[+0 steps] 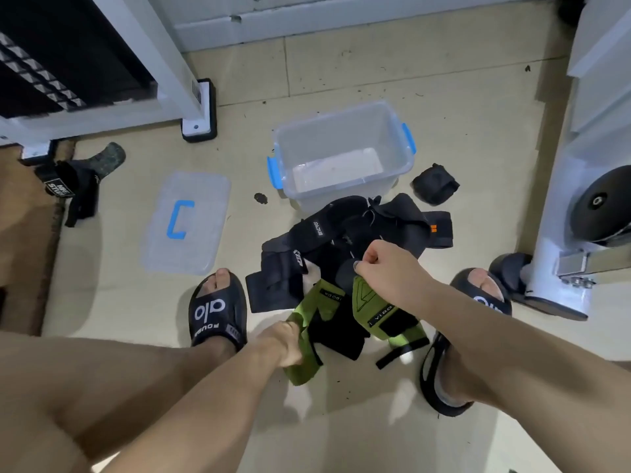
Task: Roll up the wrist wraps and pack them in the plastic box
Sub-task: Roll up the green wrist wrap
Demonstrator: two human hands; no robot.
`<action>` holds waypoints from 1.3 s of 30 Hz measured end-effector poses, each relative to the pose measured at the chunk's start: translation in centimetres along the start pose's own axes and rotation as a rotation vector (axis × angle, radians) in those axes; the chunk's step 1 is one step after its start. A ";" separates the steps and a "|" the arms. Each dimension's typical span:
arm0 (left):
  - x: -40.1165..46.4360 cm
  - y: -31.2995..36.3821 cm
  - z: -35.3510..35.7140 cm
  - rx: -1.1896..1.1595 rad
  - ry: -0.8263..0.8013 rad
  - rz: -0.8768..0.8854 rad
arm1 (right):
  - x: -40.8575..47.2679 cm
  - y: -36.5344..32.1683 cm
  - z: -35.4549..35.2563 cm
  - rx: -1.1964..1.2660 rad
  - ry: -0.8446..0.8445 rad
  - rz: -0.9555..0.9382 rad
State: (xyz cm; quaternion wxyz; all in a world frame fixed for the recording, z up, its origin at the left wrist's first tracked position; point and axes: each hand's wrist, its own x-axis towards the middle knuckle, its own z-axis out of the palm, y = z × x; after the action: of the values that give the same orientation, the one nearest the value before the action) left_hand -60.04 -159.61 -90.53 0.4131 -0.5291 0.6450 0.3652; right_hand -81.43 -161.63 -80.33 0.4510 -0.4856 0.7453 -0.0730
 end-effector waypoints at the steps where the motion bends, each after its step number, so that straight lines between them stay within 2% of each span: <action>1: -0.2 -0.2 -0.6 0.008 0.006 0.025 | -0.1 -0.3 0.0 -0.001 -0.015 -0.011; 3: -0.9 -0.7 -2.2 -0.035 0.008 0.103 | -0.7 -1.1 -0.1 0.013 -0.041 -0.048; 6: -4.4 -0.6 -6.5 -0.243 0.074 0.263 | -2.6 -3.0 -1.2 0.075 -0.035 -0.117; 10: -11.8 0.4 -12.9 -0.396 0.232 0.505 | -6.3 -6.7 -4.2 0.087 0.076 -0.213; 14: -19.4 1.3 -17.8 -0.473 0.329 0.696 | -9.5 -10.0 -8.2 0.209 0.190 -0.320; 19: -25.5 0.7 -20.6 -0.712 0.370 0.885 | -13.0 -12.2 -12.4 0.603 0.077 -0.356; 22: -26.9 0.5 -21.1 -0.715 0.378 0.944 | -13.9 -12.3 -13.0 0.765 -0.023 -0.383; 25: -26.3 0.3 -20.9 -0.692 0.383 0.967 | -13.7 -12.7 -12.2 0.788 -0.146 -0.384; 27: -25.8 -0.2 -20.8 -0.682 0.387 0.953 | -13.3 -13.3 -11.7 0.761 -0.152 -0.386; 31: -24.9 -1.5 -21.6 -0.427 0.359 0.760 | -12.3 -14.1 -12.1 0.691 -0.090 -0.374; 34: -23.8 -2.3 -22.2 -0.381 0.330 0.648 | -11.7 -14.1 -13.1 0.697 -0.047 -0.339; 36: -23.0 -2.9 -22.6 -0.270 0.313 0.570 | -11.4 -14.0 -14.2 0.738 0.014 -0.313; 39: -22.0 -3.9 -23.0 -0.154 0.220 0.444 | -10.3 -13.3 -15.6 0.700 0.124 -0.280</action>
State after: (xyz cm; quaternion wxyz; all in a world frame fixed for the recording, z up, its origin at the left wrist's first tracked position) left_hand -57.44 -172.78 -61.38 0.2086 -0.4408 0.7568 0.4352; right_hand -83.04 -165.50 -57.73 0.5293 -0.3940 0.6276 -0.4132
